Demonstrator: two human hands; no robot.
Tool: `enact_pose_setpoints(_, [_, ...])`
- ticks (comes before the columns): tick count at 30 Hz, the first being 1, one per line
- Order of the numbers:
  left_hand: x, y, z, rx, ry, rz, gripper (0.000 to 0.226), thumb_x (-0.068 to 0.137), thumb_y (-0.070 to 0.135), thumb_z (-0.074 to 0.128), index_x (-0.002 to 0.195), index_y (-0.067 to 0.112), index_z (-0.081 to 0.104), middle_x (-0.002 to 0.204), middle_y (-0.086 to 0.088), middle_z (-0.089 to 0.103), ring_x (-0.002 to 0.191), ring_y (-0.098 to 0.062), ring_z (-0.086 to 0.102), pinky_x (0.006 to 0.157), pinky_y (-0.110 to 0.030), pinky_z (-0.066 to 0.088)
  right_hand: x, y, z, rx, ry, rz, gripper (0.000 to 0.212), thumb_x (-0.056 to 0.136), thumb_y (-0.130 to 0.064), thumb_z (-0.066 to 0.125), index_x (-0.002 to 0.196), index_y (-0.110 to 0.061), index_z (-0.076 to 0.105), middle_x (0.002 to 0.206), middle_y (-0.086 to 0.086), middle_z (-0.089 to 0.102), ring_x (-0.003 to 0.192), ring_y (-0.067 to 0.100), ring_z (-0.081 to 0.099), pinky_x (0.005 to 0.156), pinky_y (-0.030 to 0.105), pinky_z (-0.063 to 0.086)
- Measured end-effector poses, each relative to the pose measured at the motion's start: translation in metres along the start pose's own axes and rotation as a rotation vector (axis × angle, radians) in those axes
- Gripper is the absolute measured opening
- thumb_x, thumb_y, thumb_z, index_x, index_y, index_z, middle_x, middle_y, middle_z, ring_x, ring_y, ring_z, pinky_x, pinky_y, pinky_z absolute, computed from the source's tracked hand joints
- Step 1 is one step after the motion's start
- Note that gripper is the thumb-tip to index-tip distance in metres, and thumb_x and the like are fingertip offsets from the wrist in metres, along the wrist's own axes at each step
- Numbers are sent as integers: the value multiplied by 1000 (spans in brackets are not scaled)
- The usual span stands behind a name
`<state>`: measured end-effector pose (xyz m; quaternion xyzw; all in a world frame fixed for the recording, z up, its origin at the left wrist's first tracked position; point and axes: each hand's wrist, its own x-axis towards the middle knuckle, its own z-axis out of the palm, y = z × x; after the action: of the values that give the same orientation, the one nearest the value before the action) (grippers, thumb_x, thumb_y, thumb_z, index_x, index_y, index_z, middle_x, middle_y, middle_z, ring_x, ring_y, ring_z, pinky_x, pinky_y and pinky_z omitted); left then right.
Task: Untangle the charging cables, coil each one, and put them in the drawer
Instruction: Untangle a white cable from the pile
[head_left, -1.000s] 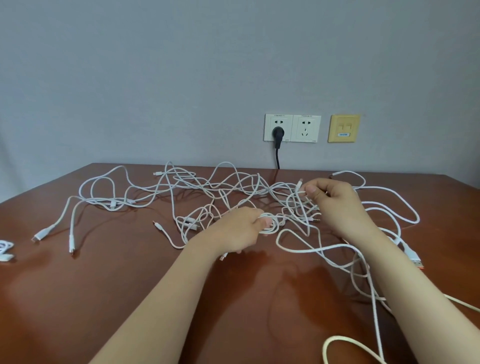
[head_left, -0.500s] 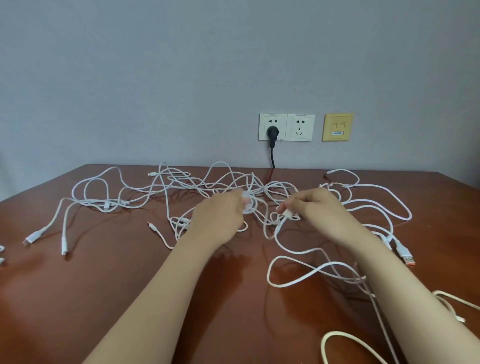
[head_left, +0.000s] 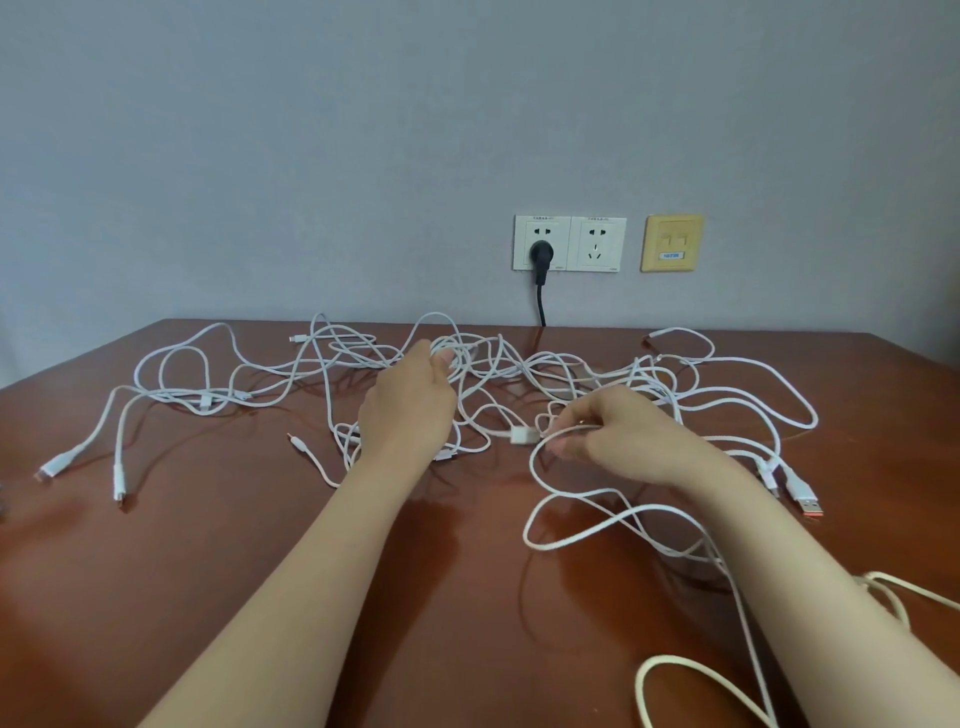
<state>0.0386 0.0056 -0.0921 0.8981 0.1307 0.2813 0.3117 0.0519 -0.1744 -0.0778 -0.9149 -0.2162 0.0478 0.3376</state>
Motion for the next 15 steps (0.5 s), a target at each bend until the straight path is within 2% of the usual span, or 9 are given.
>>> enact_pose_setpoints(2, [3,-2,0,-52,27,-61,29,101,27,31,106,10,55,112,-16,61,106,-37,52,78,-36,35,-3,-5,-2,4,-3,6,17,84,-31,64,71,-24,72,68,-15,64,79,8,58,67,21,39])
enact_pose_setpoints(3, [4,-3,-1,-81,32,-82,31,101,27,32,107,9,56,113,-17,61,106,-37,52,79,-36,35,-5,-8,-3,-10,-18,24,29,86,-41,60,67,-23,72,58,-17,59,71,6,55,63,20,36])
enact_pose_setpoints(5, [4,-3,-1,-124,19,-74,27,101,26,33,96,10,54,113,-16,61,101,-33,52,77,-35,34,-8,-13,-2,-87,1,76,52,86,-56,51,54,-19,67,47,-12,47,59,5,46,59,22,33])
enact_pose_setpoints(7, [0,2,-1,-117,-25,-22,25,101,26,33,87,12,49,109,-15,61,98,-32,52,75,-35,34,-5,-11,5,-220,152,74,52,86,-54,55,49,-17,57,52,-4,47,60,14,47,56,27,33])
enact_pose_setpoints(8, [-2,5,0,-99,-49,7,25,101,27,34,88,12,49,106,-15,62,100,-33,53,76,-36,35,-2,-8,8,-269,281,32,42,86,-46,59,56,-16,58,61,0,53,66,18,50,57,29,34])
enact_pose_setpoints(10, [-6,11,3,-80,-94,61,27,101,28,34,82,16,49,105,-15,62,102,-34,53,75,-35,35,3,-4,11,-241,533,-119,15,84,-28,62,89,-13,64,93,5,59,86,23,54,70,29,37])
enact_pose_setpoints(11, [-8,14,4,-93,-116,91,28,101,27,35,76,19,46,102,-13,63,100,-33,54,73,-34,33,4,-4,12,-198,599,-212,21,85,-23,60,103,-12,62,105,7,57,94,23,53,76,26,35])
enact_pose_setpoints(13, [-12,19,7,-180,-175,166,28,100,26,37,74,22,47,79,-3,60,85,-26,56,66,-32,33,5,-8,15,-141,609,-380,32,92,-22,52,120,-9,56,117,9,54,106,23,51,82,20,31])
enact_pose_setpoints(15, [-17,26,8,-314,-268,218,30,100,24,37,73,25,50,55,9,48,55,-9,53,53,-27,35,4,-11,20,-121,524,-453,40,96,-27,38,129,-8,50,124,10,54,113,23,50,88,19,30])
